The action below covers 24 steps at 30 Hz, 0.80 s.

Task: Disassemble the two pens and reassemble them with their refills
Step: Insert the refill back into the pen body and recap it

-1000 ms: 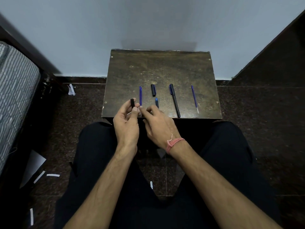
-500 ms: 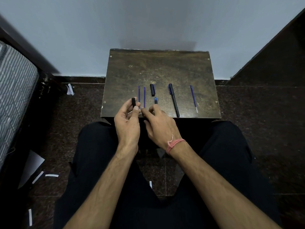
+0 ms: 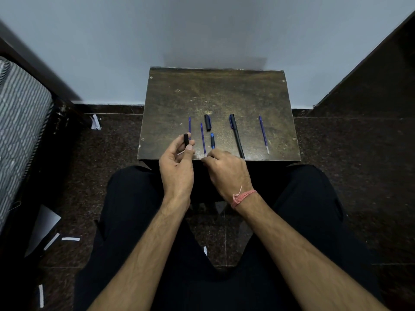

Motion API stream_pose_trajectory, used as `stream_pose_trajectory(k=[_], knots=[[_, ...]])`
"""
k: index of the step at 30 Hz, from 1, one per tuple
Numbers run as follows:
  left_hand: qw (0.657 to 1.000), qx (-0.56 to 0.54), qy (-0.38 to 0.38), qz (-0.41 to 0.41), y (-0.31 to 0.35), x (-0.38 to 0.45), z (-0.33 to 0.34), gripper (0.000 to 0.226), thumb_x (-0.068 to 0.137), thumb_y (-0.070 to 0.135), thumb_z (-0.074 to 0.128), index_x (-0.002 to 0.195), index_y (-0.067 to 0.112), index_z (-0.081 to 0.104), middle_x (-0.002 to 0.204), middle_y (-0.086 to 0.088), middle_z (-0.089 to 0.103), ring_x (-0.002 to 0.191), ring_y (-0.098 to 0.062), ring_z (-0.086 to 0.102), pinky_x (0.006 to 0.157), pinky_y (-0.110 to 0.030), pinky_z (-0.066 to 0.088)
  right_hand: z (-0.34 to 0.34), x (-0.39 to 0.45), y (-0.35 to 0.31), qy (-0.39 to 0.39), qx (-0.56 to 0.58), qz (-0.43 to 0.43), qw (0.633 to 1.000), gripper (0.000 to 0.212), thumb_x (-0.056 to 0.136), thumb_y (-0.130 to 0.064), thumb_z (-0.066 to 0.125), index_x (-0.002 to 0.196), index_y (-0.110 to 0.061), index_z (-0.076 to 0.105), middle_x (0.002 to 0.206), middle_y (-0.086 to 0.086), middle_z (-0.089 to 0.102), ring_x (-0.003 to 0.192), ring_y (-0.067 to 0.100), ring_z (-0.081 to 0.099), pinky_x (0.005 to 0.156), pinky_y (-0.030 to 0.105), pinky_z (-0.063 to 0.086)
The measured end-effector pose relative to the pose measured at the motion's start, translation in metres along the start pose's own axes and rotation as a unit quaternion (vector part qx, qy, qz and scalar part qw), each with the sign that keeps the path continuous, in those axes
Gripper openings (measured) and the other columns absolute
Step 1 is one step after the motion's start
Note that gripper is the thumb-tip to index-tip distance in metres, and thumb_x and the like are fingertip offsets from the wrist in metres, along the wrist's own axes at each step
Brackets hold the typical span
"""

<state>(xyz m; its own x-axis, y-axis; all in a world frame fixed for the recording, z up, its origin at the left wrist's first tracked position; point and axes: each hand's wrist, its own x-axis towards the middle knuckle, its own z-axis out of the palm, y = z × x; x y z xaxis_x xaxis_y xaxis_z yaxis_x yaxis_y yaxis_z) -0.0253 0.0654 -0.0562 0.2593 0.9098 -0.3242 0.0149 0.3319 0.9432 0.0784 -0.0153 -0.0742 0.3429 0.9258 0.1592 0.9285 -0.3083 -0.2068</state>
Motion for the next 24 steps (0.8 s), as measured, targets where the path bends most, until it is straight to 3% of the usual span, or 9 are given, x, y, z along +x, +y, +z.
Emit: stream_pose_trajectory(k=[3,7,11,15,19,21,24], knots=[[1.000,-0.003,0.000,-0.001,0.000,0.001,0.000,0.033,0.111,0.003,0.067,0.139,0.018,0.075,0.112,0.007,0.085,0.111,-0.006,0.078,0.115,-0.031,0.058,0.001,-0.003,0.001,0.027,0.014,-0.006,1.000,0.008,0.099,-0.017,0.073,0.102,-0.015,0.080,0.097,0.000,0.073,0.082,0.026,0.074,0.059,0.036,0.055],[1.000,0.004,-0.003,-0.003,0.000,0.001,0.001,0.034,0.111,0.002,0.066,0.143,0.010,0.073,0.116,0.003,0.084,0.109,-0.008,0.076,0.114,-0.032,0.059,-0.003,-0.005,0.004,0.125,0.053,-0.004,0.991,0.005,0.094,-0.012,0.079,0.097,-0.014,0.081,0.094,0.002,0.076,0.074,0.026,0.074,0.054,0.036,0.056],[1.000,0.001,-0.015,-0.002,-0.001,0.003,0.000,0.025,0.111,0.009,0.068,0.134,0.016,0.077,0.120,-0.006,0.085,0.097,-0.002,0.076,0.106,-0.029,0.062,-0.014,0.000,0.009,0.222,0.103,0.012,0.969,0.001,0.095,-0.015,0.081,0.095,-0.015,0.083,0.094,-0.001,0.078,0.067,0.022,0.073,0.050,0.036,0.055],[0.997,-0.034,-0.055,-0.046,-0.005,0.006,0.003,0.020,0.116,0.016,0.057,0.117,0.023,0.076,0.102,0.003,0.080,0.088,-0.010,0.069,0.084,-0.033,0.058,-0.025,-0.004,0.009,0.289,0.173,0.020,0.941,0.003,0.095,-0.016,0.083,0.093,-0.015,0.084,0.098,-0.002,0.078,0.066,0.011,0.068,0.056,0.032,0.056],[0.993,-0.046,-0.095,-0.058,-0.005,0.007,0.009,0.023,0.104,0.036,0.056,0.107,0.024,0.075,0.085,0.010,0.069,0.070,-0.005,0.047,0.062,-0.026,0.037,-0.030,-0.022,0.003,0.276,0.288,0.039,0.916,0.004,0.093,-0.016,0.086,0.096,-0.013,0.085,0.100,-0.003,0.078,0.081,0.007,0.074,0.068,0.031,0.061],[0.992,-0.032,-0.115,-0.027,-0.004,0.005,0.011,0.025,0.108,0.039,0.060,0.109,0.023,0.078,0.078,0.017,0.066,0.066,-0.003,0.042,0.061,-0.026,0.035,-0.031,-0.030,-0.001,0.257,0.313,0.054,0.913,0.004,0.091,-0.013,0.087,0.095,-0.013,0.086,0.098,-0.003,0.078,0.081,0.006,0.073,0.069,0.031,0.061],[0.992,0.003,-0.125,-0.008,-0.002,0.002,0.011,0.019,0.115,0.032,0.062,0.109,0.024,0.078,0.077,0.027,0.067,0.066,0.003,0.050,0.068,-0.027,0.038,-0.032,-0.034,0.000,0.219,0.326,0.063,0.918,0.009,0.087,-0.007,0.088,0.090,-0.014,0.084,0.094,-0.004,0.077,0.076,0.009,0.071,0.067,0.034,0.059]])
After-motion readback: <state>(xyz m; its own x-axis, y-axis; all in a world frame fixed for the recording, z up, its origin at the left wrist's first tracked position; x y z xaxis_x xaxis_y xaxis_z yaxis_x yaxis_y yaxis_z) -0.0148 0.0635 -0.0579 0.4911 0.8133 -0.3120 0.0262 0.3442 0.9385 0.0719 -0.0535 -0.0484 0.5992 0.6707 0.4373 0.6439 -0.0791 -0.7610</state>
